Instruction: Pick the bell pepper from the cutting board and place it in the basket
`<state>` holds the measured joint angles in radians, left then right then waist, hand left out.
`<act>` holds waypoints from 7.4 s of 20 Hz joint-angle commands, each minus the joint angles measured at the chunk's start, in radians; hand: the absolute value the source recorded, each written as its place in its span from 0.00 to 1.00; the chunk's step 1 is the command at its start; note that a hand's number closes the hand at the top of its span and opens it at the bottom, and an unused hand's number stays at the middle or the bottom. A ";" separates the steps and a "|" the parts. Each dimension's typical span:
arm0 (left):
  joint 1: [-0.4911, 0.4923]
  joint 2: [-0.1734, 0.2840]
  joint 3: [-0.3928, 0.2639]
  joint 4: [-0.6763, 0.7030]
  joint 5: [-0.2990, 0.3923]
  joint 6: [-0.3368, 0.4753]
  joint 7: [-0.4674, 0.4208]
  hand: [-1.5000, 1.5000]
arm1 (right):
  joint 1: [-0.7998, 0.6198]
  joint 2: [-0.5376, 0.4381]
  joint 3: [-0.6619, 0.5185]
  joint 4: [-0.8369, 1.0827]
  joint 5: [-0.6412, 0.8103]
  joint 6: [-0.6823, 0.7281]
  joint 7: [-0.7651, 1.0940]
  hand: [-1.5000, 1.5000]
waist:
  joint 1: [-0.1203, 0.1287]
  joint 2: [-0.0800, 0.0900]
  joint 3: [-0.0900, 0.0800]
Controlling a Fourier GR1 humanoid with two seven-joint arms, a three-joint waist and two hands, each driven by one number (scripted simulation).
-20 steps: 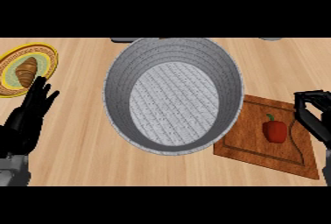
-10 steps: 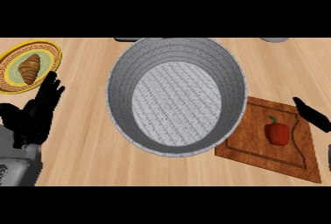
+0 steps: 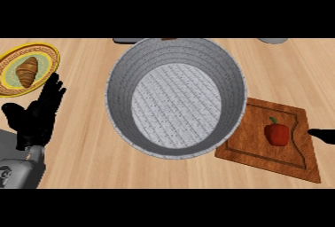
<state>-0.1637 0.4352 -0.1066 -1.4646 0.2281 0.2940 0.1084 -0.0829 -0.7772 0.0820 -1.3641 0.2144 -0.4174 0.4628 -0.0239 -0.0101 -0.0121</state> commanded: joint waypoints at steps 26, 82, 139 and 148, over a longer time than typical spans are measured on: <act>0.030 -0.072 0.078 -0.086 -0.095 -0.086 0.059 0.50 | 0.173 0.200 -0.069 -0.440 0.108 0.278 0.312 0.00 | 0.025 0.009 0.012; 0.017 -0.245 0.224 -0.030 -0.264 -0.222 0.015 0.50 | 0.008 0.509 -0.172 0.106 0.459 0.399 -0.099 1.00 | 0.028 0.010 0.012; -0.029 -0.214 0.261 -0.023 -0.236 -0.255 0.048 0.50 | -0.039 0.771 1.049 -0.544 0.596 -0.154 0.154 1.00 | 0.041 0.009 0.009; -0.041 -0.259 0.205 -0.037 -0.280 -0.221 0.073 0.50 | -0.171 0.769 0.987 -0.486 0.673 -0.098 0.291 1.00 | 0.066 0.020 0.009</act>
<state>-0.2104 0.1950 0.1207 -1.4903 -0.0376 0.0629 0.1753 -0.1125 -0.1582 1.2368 -1.7464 1.0056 -0.6181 0.6433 0.0253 0.0050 -0.0034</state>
